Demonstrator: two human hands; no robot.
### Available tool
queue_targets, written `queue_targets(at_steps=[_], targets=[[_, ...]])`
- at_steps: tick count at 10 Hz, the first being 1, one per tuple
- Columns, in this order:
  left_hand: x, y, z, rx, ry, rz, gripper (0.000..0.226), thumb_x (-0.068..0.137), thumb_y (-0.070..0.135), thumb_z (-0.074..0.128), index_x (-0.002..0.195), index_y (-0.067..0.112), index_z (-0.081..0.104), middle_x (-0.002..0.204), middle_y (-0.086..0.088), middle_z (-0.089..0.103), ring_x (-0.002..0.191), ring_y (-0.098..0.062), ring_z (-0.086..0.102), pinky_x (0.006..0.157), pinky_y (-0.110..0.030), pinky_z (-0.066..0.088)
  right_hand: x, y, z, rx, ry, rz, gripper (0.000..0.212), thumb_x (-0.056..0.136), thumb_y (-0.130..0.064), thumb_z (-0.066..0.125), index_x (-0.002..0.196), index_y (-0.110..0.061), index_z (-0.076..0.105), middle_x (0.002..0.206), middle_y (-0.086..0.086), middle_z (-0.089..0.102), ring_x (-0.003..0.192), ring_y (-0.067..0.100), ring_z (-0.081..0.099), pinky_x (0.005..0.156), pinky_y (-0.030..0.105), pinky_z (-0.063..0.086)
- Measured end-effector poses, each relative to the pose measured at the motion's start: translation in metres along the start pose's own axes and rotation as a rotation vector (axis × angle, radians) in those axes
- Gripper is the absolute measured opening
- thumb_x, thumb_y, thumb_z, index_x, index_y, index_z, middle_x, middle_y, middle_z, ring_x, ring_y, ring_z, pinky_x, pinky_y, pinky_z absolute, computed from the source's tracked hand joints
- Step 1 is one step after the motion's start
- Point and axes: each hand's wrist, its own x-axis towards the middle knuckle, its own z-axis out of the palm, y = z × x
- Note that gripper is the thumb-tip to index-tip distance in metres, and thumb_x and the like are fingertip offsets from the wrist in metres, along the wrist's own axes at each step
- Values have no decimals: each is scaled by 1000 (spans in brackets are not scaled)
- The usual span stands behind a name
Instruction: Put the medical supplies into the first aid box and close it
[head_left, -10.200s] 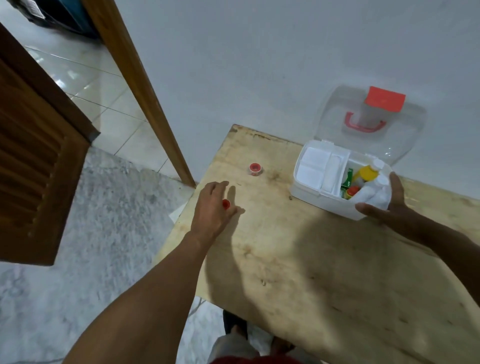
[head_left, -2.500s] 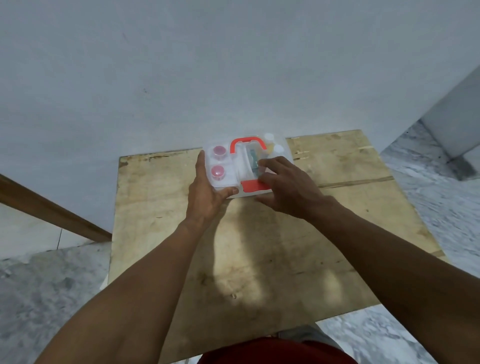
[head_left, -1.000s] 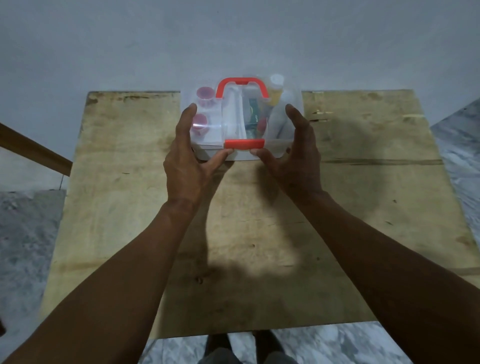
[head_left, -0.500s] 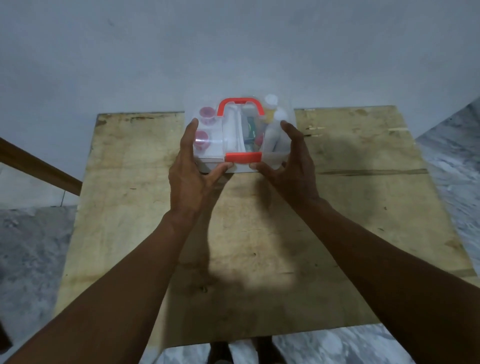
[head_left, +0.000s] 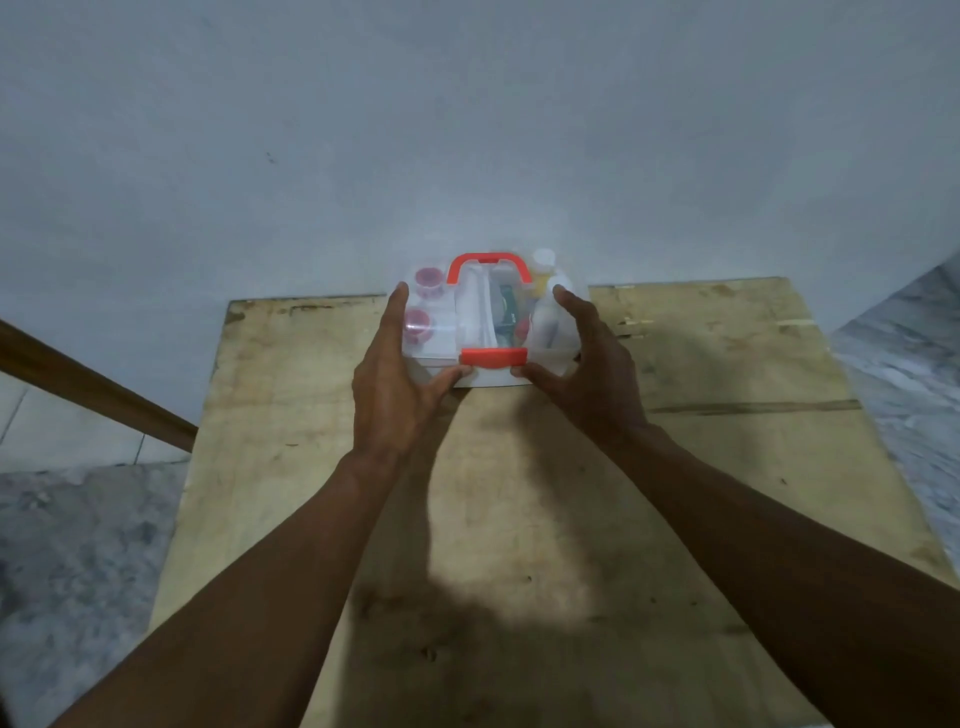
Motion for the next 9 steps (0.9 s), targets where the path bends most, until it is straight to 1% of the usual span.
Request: queue_targets(at_steps=[1,2,3,4,5,6,7,8,9], targets=[[9,-7,2,45,10,9,93,74,50,79,150,25,32,138,11,51,118,-1,48,89,-1,38,11,0,0,-22,-13,-11,91,69,-40,88,144,-15,43,139,11,57,119,31,60,93,46,55],[9,-12,4,18,12,-8,94,74,52,78,151,26,30,134,22,44,119,0,48,89,0,37,13,3,1,-32,-40,-21,90,70,-43,85,144,-14,43,141,12,55,120,31,59,95,46,54],[10,-14,5,22,-2,-4,95,74,57,75,151,28,28,134,22,44,120,-2,49,92,-7,41,14,5,1,-13,-47,-18,89,70,-45,84,143,-14,43,142,13,53,122,31,58,96,43,52],[11,-15,4,18,-22,-19,95,74,56,75,151,28,28,136,23,42,120,-1,49,92,-8,40,16,5,0,-2,-82,5,90,70,-47,83,144,-17,41,144,11,51,124,30,57,97,43,51],[10,-13,4,27,-57,-34,97,73,64,71,151,32,24,137,24,41,121,-3,50,95,-12,40,16,3,-1,-27,-119,34,93,69,-46,85,145,-20,37,147,10,48,125,30,55,99,43,50],[11,-8,-4,39,-101,-57,104,74,65,68,154,36,9,145,12,44,123,-10,52,101,-32,48,20,-3,-7,-24,-209,79,99,70,-46,85,147,-23,27,149,11,43,127,32,52,100,47,51],[0,17,-17,205,-147,-86,115,75,62,69,152,41,-13,161,-9,20,139,-34,37,105,-56,41,19,-5,-22,-82,-317,42,111,69,-51,80,151,-34,8,155,10,32,132,38,44,99,56,49],[-13,36,-40,290,-75,-135,111,82,47,71,154,35,-12,163,-13,10,137,-37,38,95,-53,45,14,-14,-55,-104,-276,107,103,75,-37,79,150,-41,8,148,14,38,125,39,49,97,53,50],[-72,37,-65,263,97,-54,63,87,42,66,140,50,34,130,-1,59,91,-15,67,76,-39,56,19,-26,-104,-62,-54,57,50,90,-25,67,136,-27,50,130,3,60,109,24,63,97,44,51]])
